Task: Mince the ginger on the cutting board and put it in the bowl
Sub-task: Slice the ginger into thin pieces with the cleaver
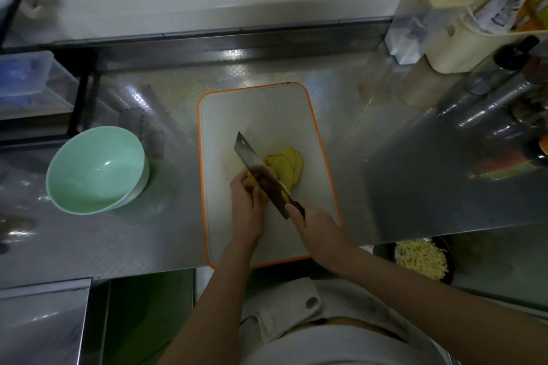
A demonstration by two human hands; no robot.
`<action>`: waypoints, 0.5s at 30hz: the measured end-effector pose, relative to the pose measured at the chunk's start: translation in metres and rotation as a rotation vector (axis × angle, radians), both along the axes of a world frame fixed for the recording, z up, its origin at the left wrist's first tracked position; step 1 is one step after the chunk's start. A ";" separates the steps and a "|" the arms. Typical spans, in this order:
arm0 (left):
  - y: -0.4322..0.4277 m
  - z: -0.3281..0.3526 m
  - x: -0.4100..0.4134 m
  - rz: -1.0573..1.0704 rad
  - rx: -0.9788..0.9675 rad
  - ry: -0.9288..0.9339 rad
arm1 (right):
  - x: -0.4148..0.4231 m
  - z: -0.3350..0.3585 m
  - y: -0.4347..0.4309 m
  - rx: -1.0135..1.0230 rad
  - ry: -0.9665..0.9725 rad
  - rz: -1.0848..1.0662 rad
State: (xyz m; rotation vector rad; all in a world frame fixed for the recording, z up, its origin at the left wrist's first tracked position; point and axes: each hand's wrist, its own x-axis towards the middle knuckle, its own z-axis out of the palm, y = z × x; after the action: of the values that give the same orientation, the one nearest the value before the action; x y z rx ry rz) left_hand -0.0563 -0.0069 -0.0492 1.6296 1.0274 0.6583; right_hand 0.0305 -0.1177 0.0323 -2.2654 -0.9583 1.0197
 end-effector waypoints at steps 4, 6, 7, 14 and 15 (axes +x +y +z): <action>-0.001 -0.001 0.002 0.017 0.008 0.028 | -0.005 -0.003 0.003 -0.018 0.006 -0.013; -0.001 -0.003 0.002 0.020 0.009 0.041 | -0.007 -0.003 0.006 -0.020 -0.014 -0.004; -0.001 -0.004 0.002 0.023 0.002 0.043 | -0.008 -0.004 0.007 -0.017 -0.017 -0.003; -0.002 -0.001 0.006 0.027 0.044 0.069 | -0.010 -0.002 0.019 -0.017 -0.016 -0.035; -0.002 -0.001 0.006 0.028 0.042 0.078 | -0.010 -0.003 0.020 -0.027 -0.023 -0.034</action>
State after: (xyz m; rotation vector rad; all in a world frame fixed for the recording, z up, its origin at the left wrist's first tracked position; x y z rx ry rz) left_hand -0.0504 -0.0088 -0.0503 1.6916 1.1012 0.6433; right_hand 0.0204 -0.0974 0.0293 -2.3127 -0.9170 0.9994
